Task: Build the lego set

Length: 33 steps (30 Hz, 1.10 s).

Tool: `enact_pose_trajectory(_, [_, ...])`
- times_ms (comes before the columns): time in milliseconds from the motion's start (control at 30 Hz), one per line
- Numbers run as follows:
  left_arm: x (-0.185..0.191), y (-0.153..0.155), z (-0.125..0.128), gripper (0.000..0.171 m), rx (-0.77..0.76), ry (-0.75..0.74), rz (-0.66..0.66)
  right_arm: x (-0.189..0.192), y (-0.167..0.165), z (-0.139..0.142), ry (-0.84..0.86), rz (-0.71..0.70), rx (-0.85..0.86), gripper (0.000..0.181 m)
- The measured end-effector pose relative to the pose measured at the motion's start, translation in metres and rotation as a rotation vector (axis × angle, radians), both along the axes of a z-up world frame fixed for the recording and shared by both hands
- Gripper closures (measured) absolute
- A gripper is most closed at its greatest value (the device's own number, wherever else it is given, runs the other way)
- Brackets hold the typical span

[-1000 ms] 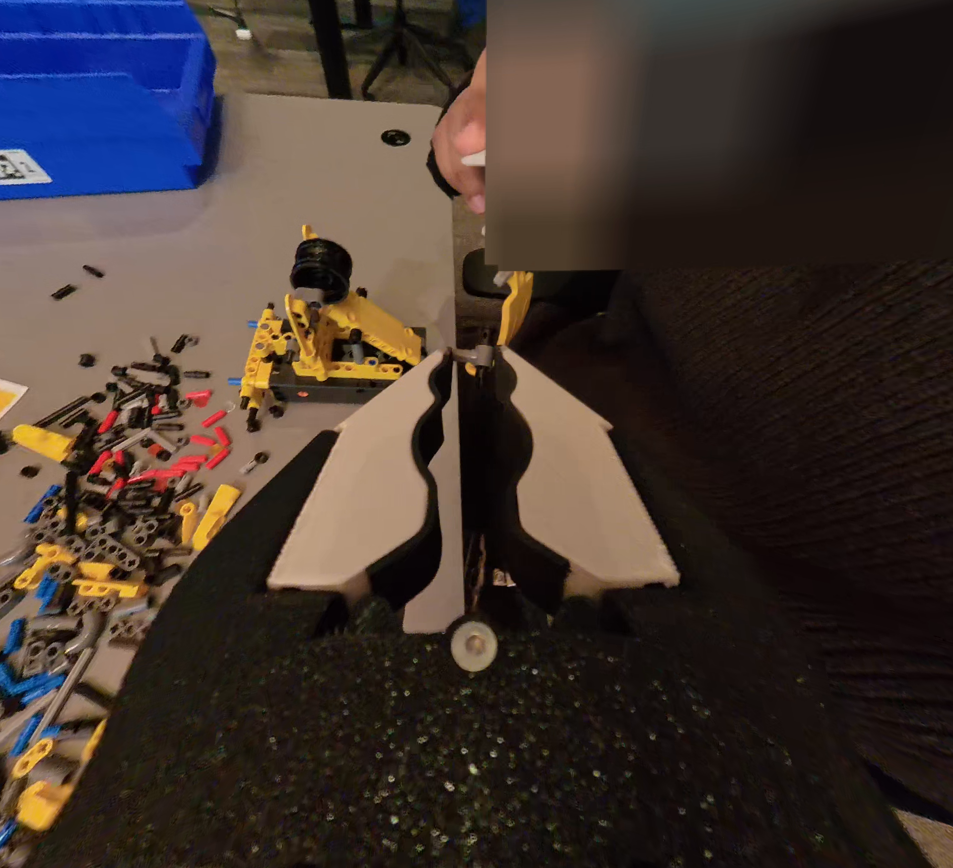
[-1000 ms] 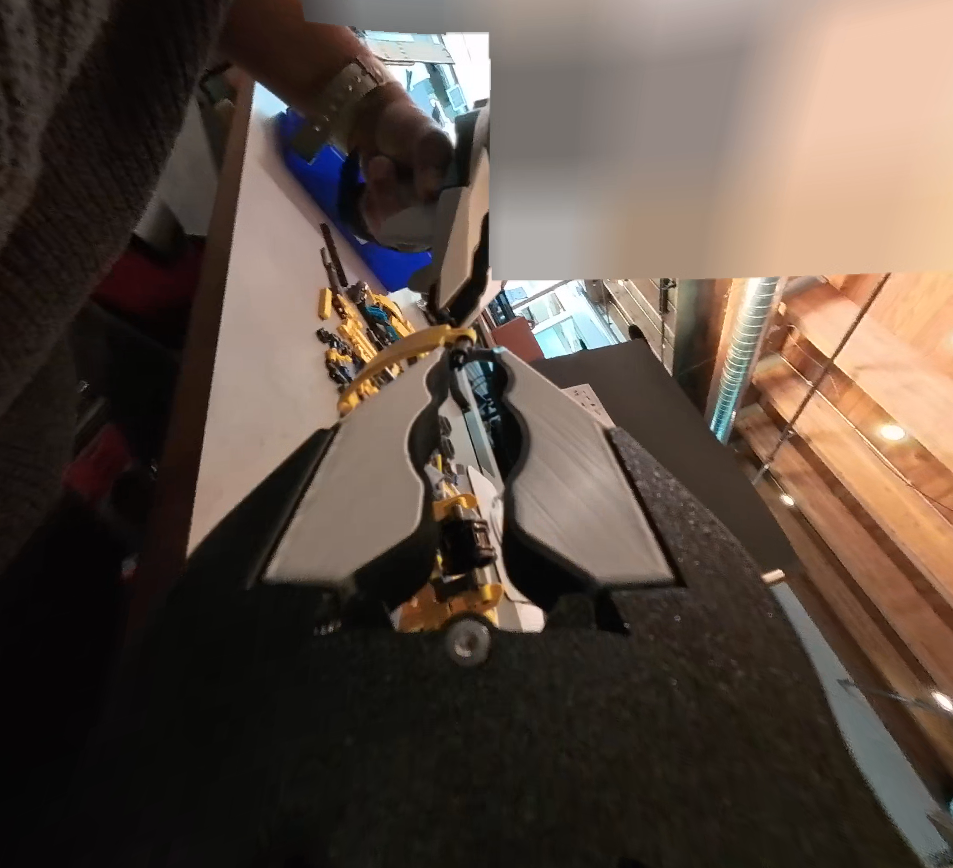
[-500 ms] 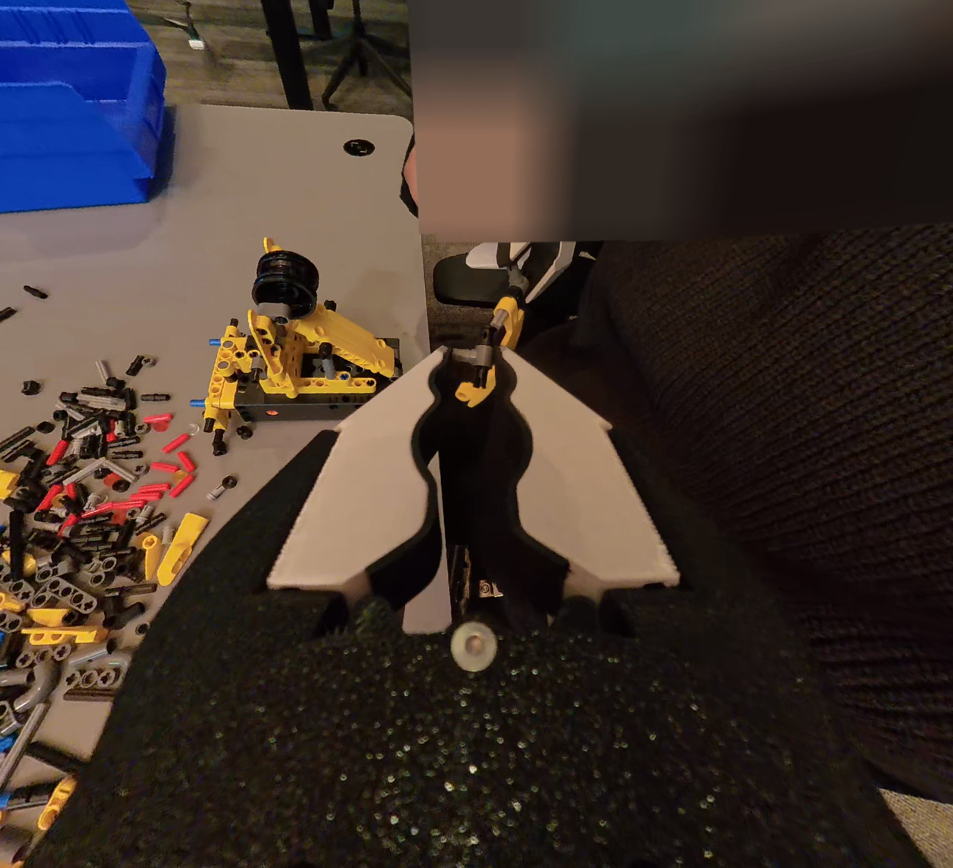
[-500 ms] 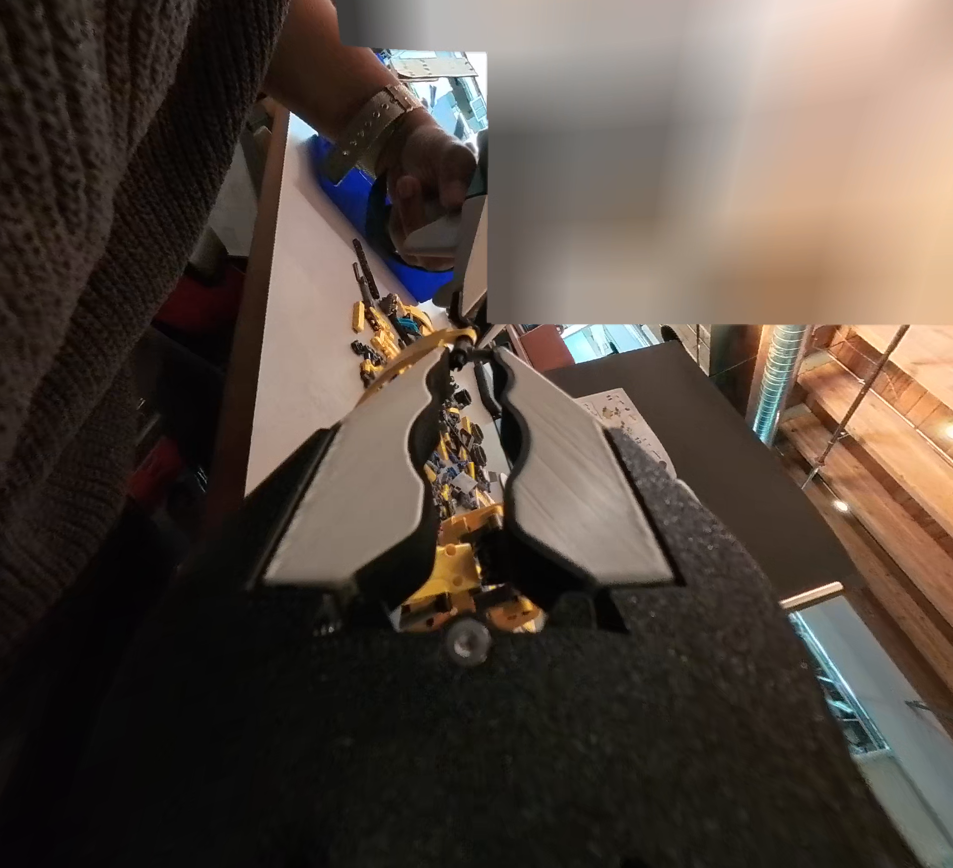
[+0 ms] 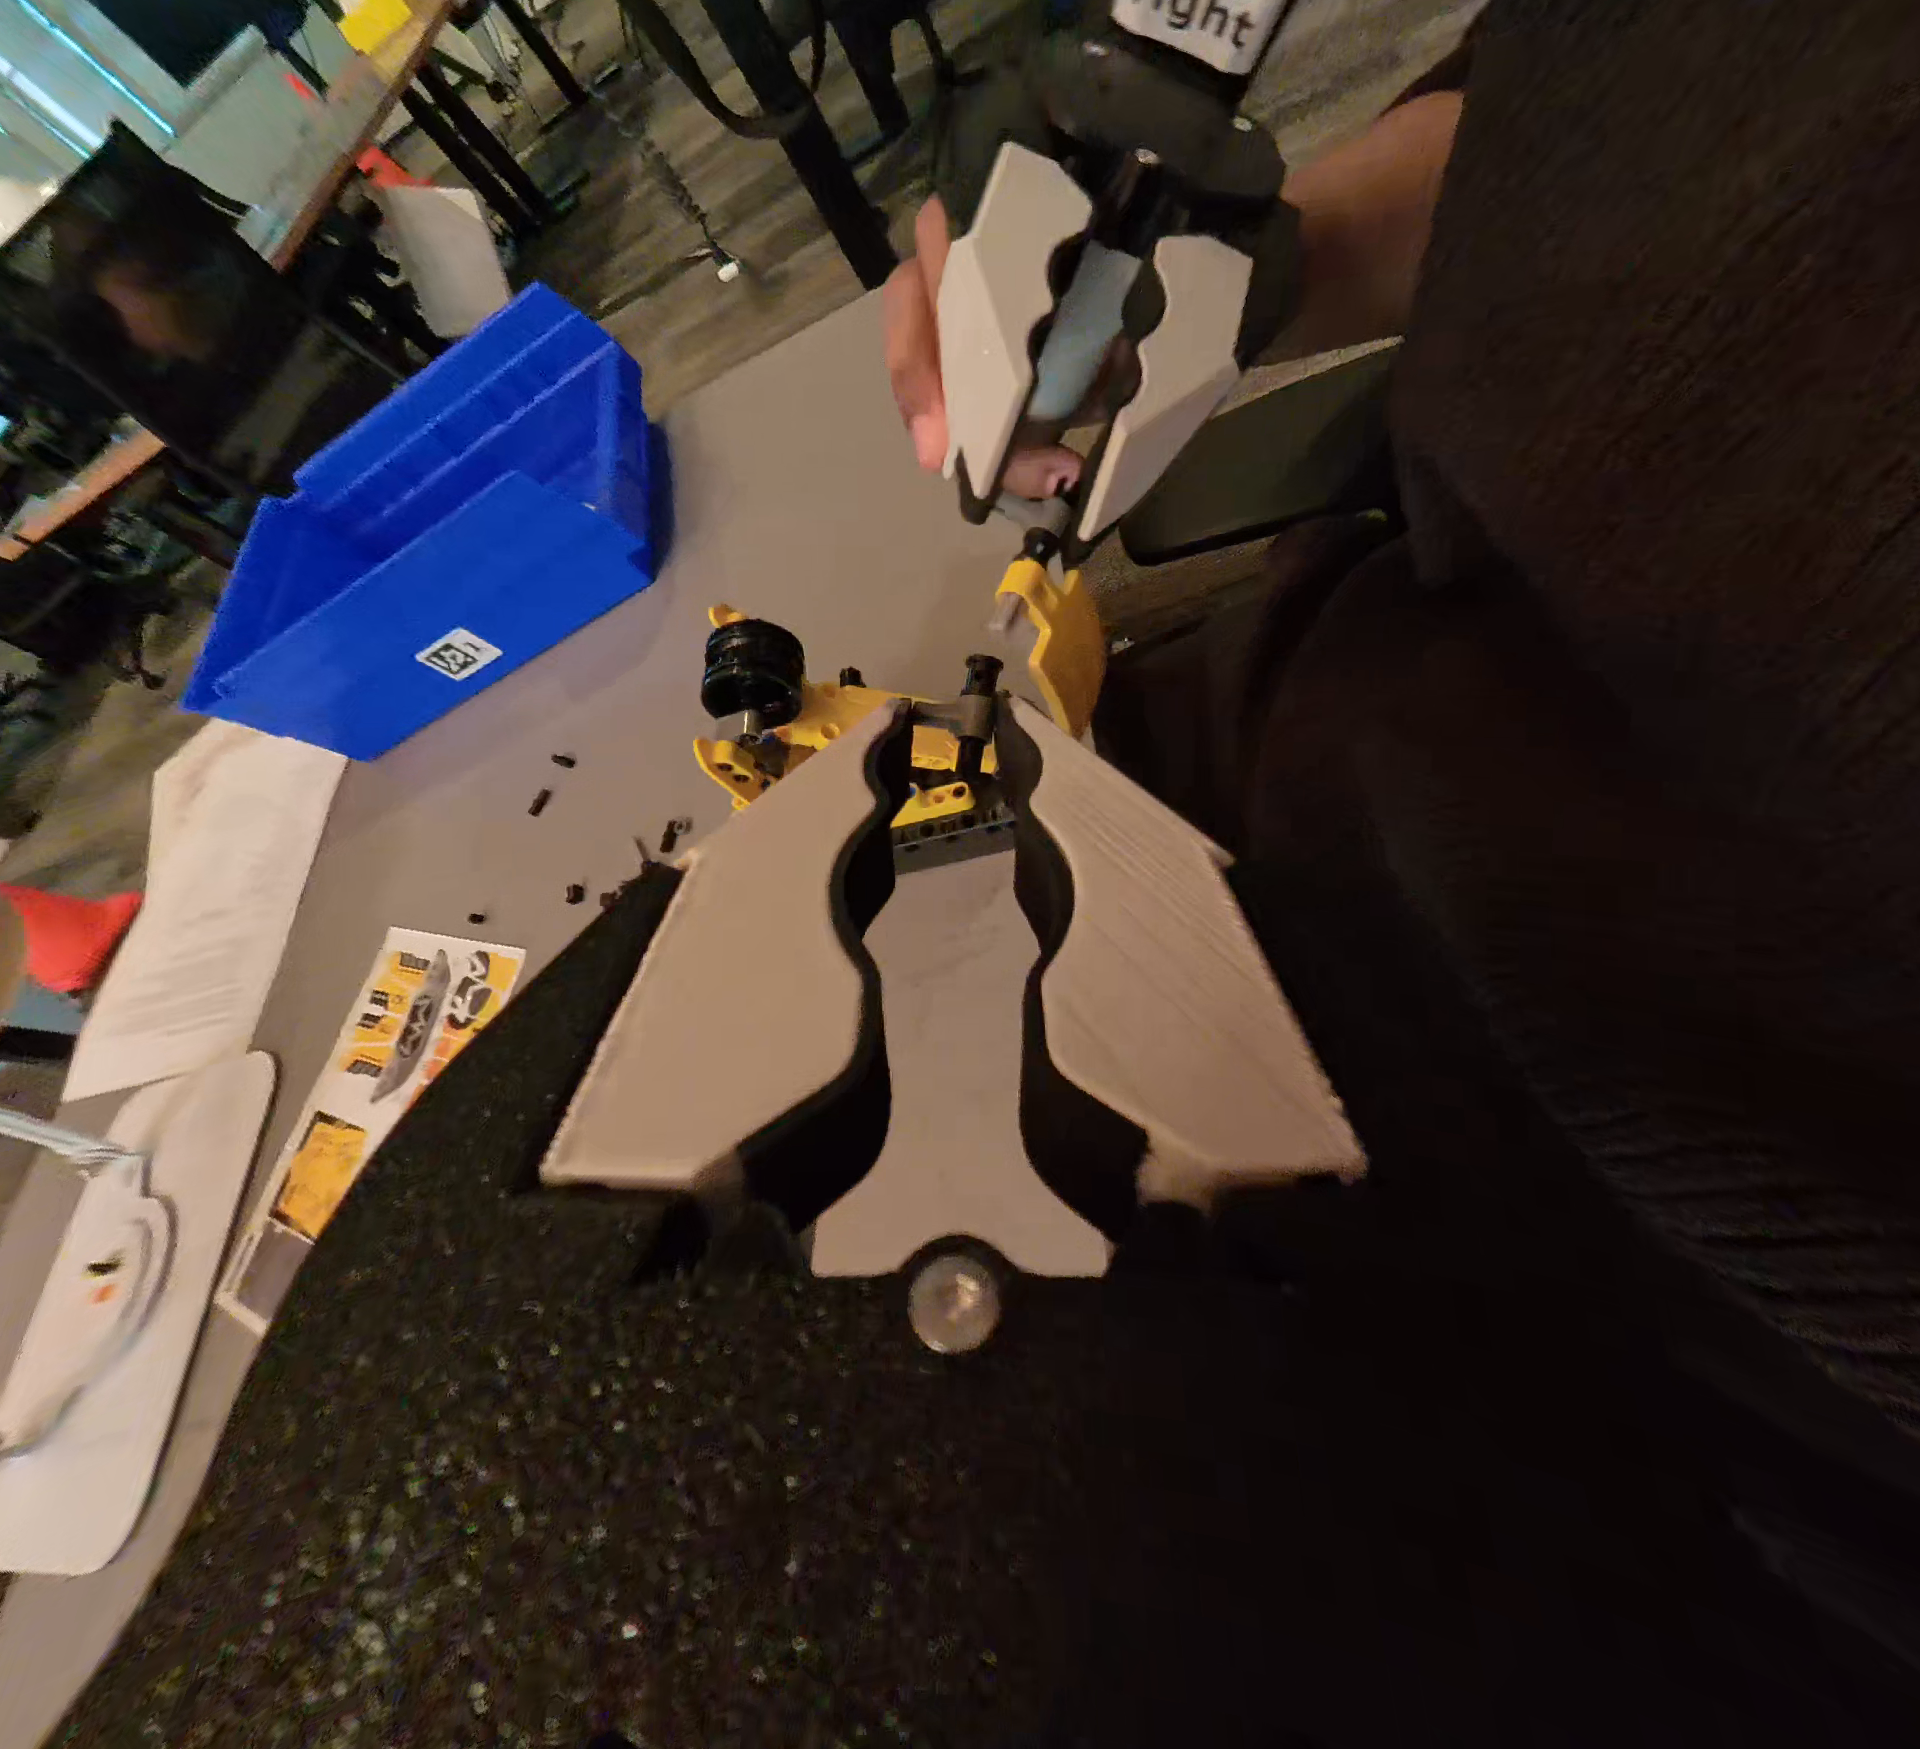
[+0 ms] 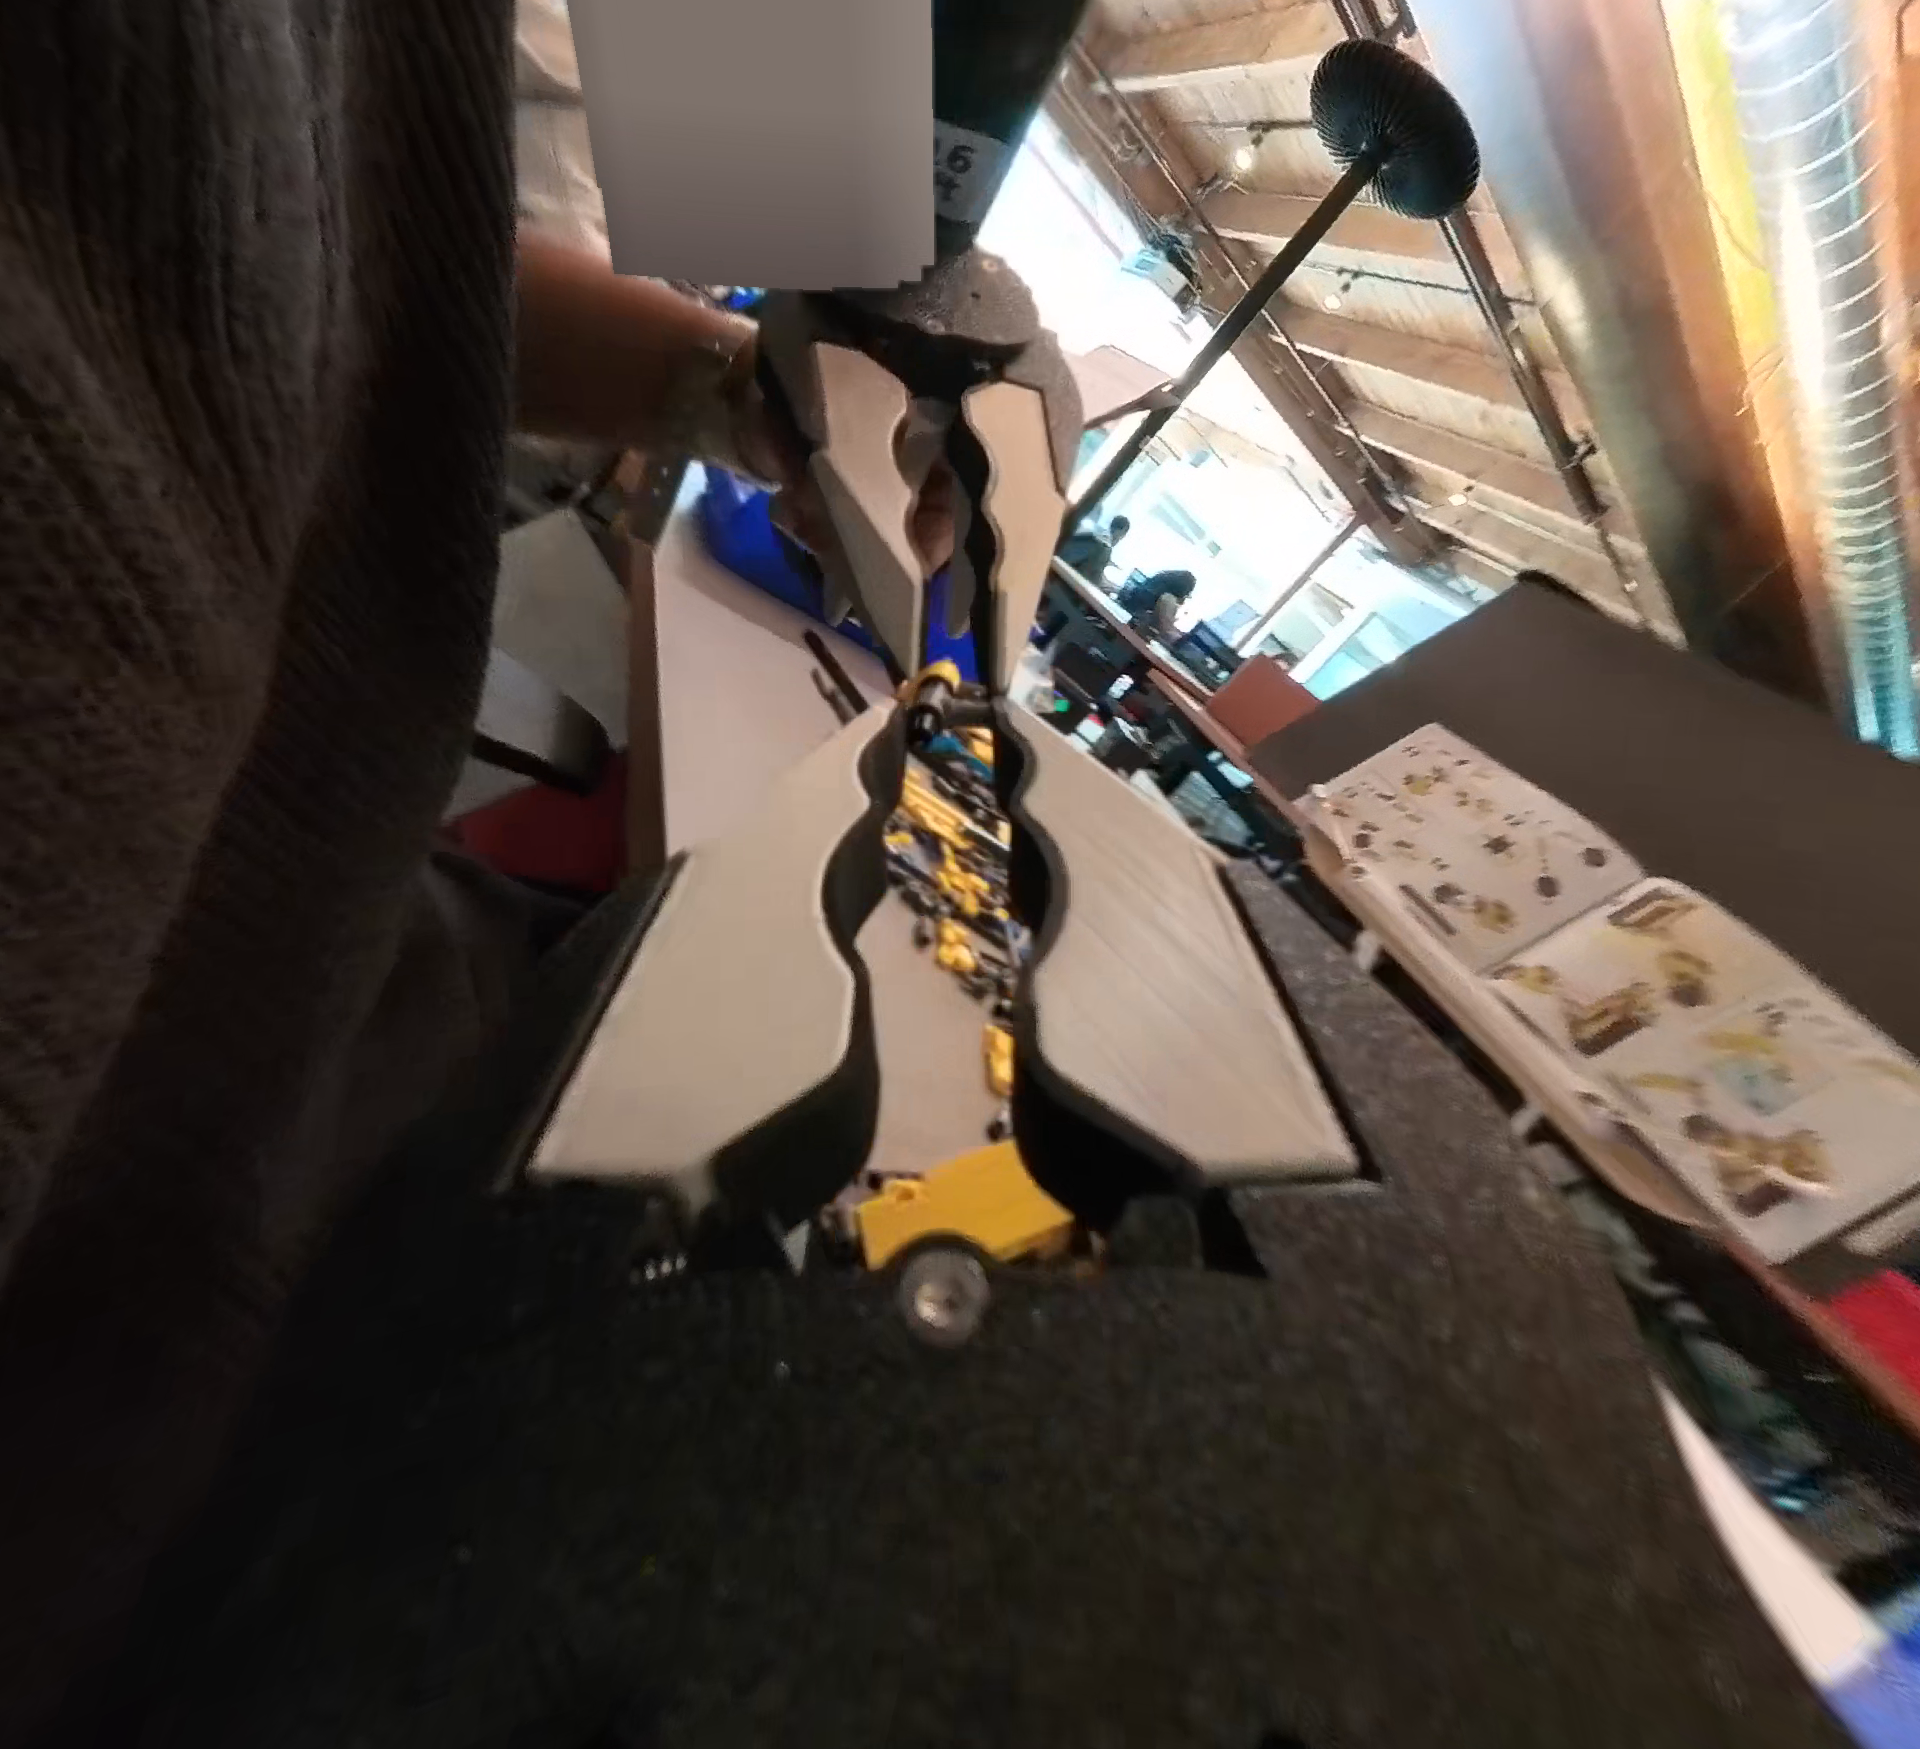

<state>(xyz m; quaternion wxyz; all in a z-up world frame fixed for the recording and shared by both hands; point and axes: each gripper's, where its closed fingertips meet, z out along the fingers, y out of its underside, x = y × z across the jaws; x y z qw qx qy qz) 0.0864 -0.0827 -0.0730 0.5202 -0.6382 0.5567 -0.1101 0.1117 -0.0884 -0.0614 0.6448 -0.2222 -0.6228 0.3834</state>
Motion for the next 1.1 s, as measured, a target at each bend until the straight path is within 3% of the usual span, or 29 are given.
enact_pose_trajectory(267, [0.005, -0.011, 0.006, 0.157, 0.051, 0.016, -0.019, 0.003, -0.005, -0.001, -0.054, 0.118, -0.228, 0.165])
enact_pose_trajectory(733, [0.005, -0.014, 0.006, 0.157, 0.049, 0.002, -0.014, 0.001, -0.007, -0.002, -0.09, 0.107, -0.24, 0.165])
enact_pose_trajectory(1100, [0.011, -0.018, -0.003, 0.157, 0.07, 0.077, 0.009, 0.004, -0.01, -0.011, -0.145, 0.115, -0.297, 0.166])
